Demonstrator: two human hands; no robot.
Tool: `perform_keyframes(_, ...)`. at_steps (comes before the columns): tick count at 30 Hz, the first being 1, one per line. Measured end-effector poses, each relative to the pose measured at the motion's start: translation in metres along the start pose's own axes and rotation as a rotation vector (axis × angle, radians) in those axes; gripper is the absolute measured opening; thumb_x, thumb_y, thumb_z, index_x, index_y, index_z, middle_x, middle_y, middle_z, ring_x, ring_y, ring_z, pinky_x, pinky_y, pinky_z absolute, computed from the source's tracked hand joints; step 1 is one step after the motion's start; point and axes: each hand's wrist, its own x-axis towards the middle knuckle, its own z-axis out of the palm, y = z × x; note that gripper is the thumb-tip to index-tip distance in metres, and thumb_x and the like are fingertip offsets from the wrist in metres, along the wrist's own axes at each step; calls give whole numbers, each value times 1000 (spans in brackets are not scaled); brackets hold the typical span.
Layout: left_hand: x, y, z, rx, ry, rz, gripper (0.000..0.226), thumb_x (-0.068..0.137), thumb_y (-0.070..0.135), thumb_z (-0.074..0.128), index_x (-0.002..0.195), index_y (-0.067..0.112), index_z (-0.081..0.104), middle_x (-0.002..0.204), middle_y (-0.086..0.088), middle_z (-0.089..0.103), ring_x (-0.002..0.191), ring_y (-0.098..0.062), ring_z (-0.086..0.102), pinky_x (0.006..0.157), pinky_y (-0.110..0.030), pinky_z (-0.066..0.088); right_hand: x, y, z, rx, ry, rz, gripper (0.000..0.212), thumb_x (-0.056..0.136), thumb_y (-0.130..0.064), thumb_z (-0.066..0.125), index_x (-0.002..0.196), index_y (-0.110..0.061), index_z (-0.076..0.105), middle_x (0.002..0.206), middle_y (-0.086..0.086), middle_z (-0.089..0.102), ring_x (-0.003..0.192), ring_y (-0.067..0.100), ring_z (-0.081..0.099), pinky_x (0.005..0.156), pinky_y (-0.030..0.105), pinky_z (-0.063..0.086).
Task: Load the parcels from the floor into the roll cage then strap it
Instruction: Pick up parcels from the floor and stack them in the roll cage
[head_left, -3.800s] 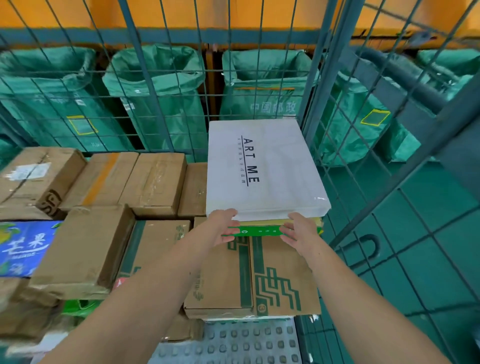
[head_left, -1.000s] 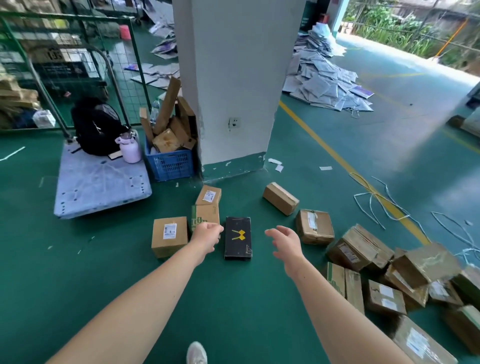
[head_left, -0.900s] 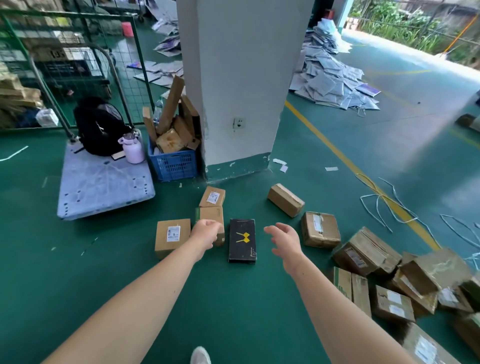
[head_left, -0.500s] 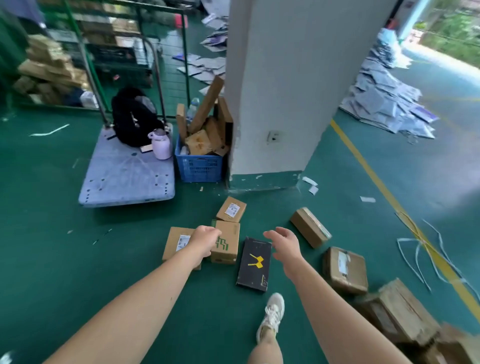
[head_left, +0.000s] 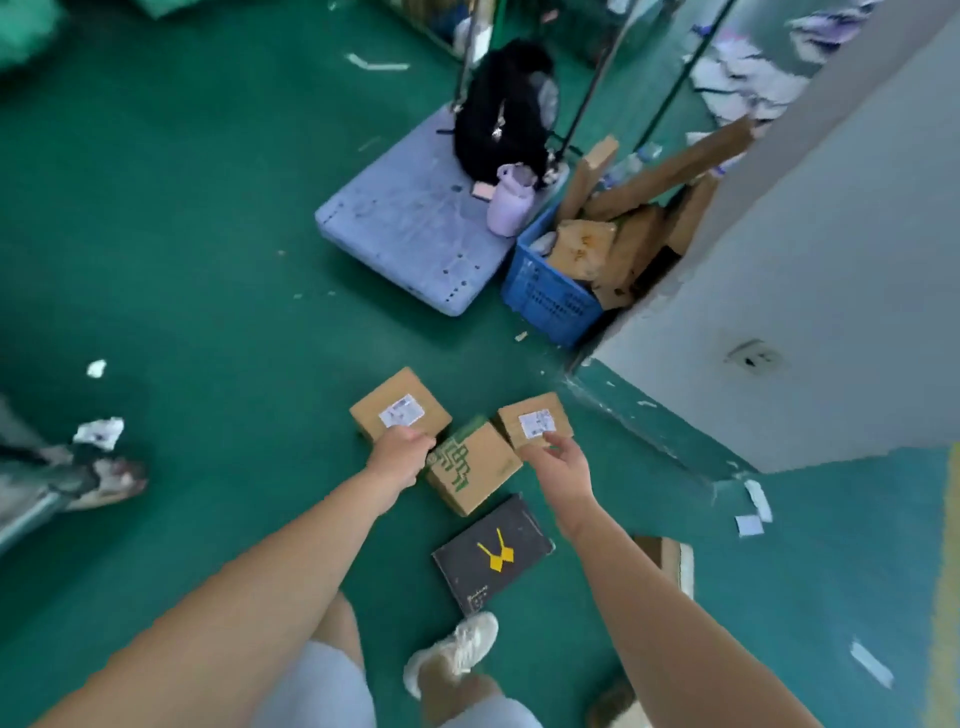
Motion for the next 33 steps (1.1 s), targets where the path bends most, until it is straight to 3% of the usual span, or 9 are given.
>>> perform_keyframes(6,74,-16,38,-135,85,-115,32,96,13,47,68,27,35,80,-1,41,72,-17,39,60,-27,33,91,14,2,-216,-122,16,60,89,-23,69,144,-17,45,130,4,56,115,21,55,94,31,41)
perform_keyframes(11,167,-40,67,-146,99,-218,31,99,17,49,70,25,41,86,-2,46,87,-20,47,76,-30,41,188,41,24,-303,-163,60,60,90,-24,68,144,-20,44,132,1,51,112,17,51,91,30,37)
perform_keyframes(14,226,-57,80,-168,113,-261,9,99,18,49,103,19,57,96,-4,51,91,-22,50,82,-38,50,248,61,46,-337,-184,96,61,90,-23,67,146,-20,42,137,2,51,111,16,50,93,31,38)
perform_keyframes(15,248,-64,84,-184,118,-290,24,99,18,49,122,15,56,103,-5,54,91,-23,52,85,-39,51,270,68,55,-341,-193,114,61,90,-24,67,146,-21,42,138,1,51,111,16,50,94,31,38)
perform_keyframes(17,287,-79,91,-188,123,-357,39,99,18,49,137,9,49,100,-2,55,87,-21,52,81,-36,49,310,82,74,-366,-210,150,63,90,-24,68,146,-21,41,139,1,51,112,16,50,94,32,39)
perform_keyframes(21,352,-113,100,-148,133,-453,48,98,18,49,144,8,40,82,1,49,65,-11,44,64,-29,44,383,109,116,-425,-243,172,65,89,-28,68,147,-23,40,142,0,49,121,19,52,97,33,40)
perform_keyframes(25,404,-150,108,-116,119,-527,57,99,21,50,150,8,29,85,-1,48,64,-10,42,59,-26,39,440,140,152,-506,-245,170,69,85,-37,66,147,-29,39,147,-3,45,125,20,49,104,47,41)
perform_keyframes(29,448,-179,118,-115,132,-583,64,98,20,49,153,9,20,91,-8,50,72,-16,46,66,-29,43,481,166,175,-624,-205,111,69,90,-26,61,153,-23,31,154,2,34,140,26,31,107,45,39)
perform_keyframes(33,473,-194,126,-153,134,-641,58,99,21,50,150,8,25,106,-11,50,95,-23,50,82,-34,49,500,182,184,-821,-133,51,68,93,-34,54,154,-21,27,155,1,38,140,26,28,111,44,32)
